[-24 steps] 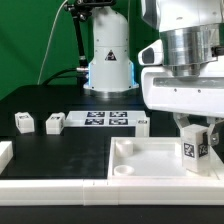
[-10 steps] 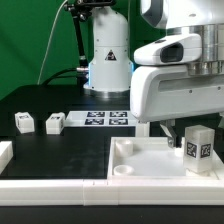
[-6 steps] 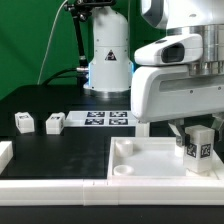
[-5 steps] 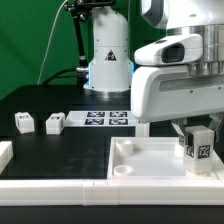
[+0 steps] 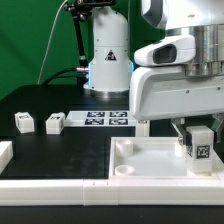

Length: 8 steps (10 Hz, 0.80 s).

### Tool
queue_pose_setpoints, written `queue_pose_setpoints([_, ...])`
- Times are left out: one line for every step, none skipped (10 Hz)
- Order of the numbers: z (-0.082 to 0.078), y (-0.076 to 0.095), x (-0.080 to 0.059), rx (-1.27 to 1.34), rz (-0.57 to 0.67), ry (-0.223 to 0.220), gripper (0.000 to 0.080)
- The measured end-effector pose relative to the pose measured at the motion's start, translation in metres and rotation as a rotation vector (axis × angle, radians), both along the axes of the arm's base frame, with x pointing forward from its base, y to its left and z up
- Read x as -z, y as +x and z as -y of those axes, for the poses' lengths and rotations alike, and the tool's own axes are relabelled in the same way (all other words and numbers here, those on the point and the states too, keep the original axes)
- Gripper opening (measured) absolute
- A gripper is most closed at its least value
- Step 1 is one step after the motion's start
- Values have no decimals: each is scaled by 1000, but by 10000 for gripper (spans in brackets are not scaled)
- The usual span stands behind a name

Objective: Assemble one leg

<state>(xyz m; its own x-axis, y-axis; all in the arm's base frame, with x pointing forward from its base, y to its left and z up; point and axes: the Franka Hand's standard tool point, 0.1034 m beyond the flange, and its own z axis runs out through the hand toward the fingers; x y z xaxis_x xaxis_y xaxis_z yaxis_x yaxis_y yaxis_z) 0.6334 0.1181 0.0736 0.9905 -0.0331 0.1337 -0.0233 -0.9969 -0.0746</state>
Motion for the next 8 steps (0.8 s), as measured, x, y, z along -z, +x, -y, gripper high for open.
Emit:
queue_pose_setpoints([1,0,0,122,-5,24,290])
queue_pose_setpoints([2,0,0,280,-5,52,290])
queue_pose_setpoints([2,0,1,391,6,70,290])
queue_pose_setpoints([3,0,1,584,2,101,291])
queue_pose_setpoints([3,0,1,703,-5,112,292])
queue_pose_setpoints([2,-1,1,804,-10,124,292])
queue_pose_setpoints([1,-1,2,883,-12,130,293])
queue_pose_setpoints([2,-2,1,956,-21,146,293])
